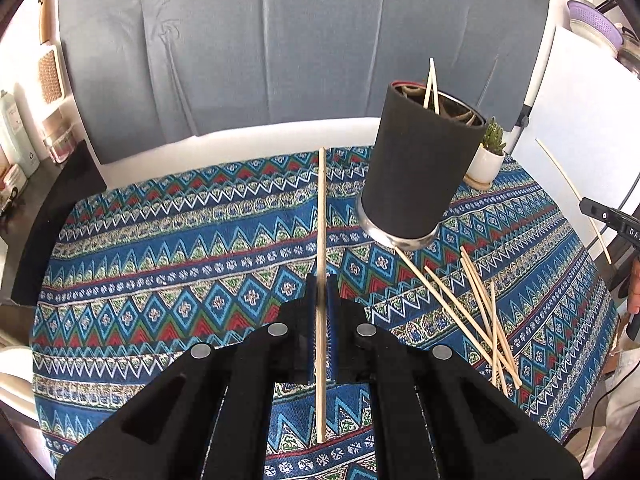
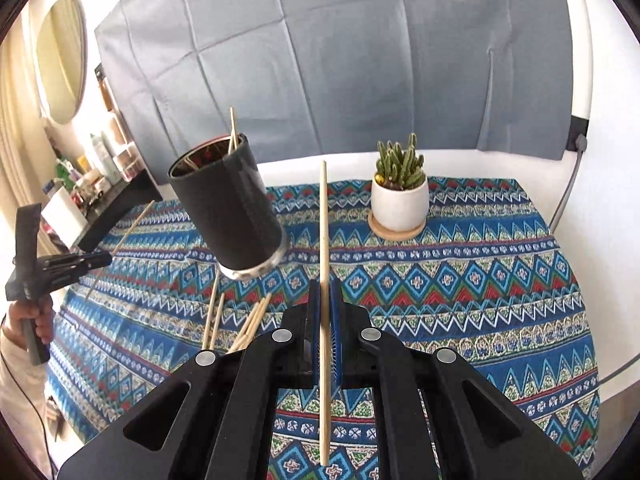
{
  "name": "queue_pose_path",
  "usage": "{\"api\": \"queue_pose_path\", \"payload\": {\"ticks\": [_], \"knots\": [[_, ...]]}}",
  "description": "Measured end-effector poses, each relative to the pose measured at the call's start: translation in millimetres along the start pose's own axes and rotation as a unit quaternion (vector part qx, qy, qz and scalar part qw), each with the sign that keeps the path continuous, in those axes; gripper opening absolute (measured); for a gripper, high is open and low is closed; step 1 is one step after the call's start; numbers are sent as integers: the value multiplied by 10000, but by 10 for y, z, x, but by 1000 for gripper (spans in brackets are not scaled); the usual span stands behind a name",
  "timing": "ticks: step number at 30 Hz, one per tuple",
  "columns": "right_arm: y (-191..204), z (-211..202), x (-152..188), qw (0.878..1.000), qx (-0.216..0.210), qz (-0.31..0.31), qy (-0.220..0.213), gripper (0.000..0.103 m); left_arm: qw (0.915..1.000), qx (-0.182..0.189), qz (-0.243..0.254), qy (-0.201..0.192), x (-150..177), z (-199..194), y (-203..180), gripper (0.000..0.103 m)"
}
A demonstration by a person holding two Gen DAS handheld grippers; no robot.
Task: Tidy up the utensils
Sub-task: 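Raise the stick with the right tool and insert it into the black holder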
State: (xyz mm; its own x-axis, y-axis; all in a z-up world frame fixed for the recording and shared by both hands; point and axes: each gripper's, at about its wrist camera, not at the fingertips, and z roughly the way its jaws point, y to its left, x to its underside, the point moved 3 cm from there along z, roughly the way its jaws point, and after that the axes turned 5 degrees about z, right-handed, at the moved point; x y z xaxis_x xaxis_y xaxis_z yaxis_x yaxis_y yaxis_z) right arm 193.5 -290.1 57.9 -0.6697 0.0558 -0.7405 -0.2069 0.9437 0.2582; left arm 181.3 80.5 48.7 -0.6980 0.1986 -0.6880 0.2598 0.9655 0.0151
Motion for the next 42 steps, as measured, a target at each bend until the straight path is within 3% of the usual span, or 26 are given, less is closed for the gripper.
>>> {"api": "queue_pose_path", "payload": {"ticks": [13,26,29,31,35,42], "knots": [[435,-140,-757,9969,-312,-470,-540,5,9978,86,7,-656,-858,-376,35,5],[896,332,-1394,9910,-848,-343,-976,5,9873,575,148,-1472,-1696,-240,-323,5],[996,431,-1481,9866,-1129,-228,-1160,5,9789,839,219,-1852,-1792,-242,-426,5],[1045,466,-1518,9802,-1398,-132,-1399,5,9649,1136,266,-2354,-1801,-293,-479,5],[1046,494,-1552,9558,-2071,123,-2086,5,9501,1160,419,-2864,-1795,-250,-570,5],[938,637,-1545,9215,-2400,699,-2972,5,9178,1637,-457,-3588,-1728,7,-375,5]]}}
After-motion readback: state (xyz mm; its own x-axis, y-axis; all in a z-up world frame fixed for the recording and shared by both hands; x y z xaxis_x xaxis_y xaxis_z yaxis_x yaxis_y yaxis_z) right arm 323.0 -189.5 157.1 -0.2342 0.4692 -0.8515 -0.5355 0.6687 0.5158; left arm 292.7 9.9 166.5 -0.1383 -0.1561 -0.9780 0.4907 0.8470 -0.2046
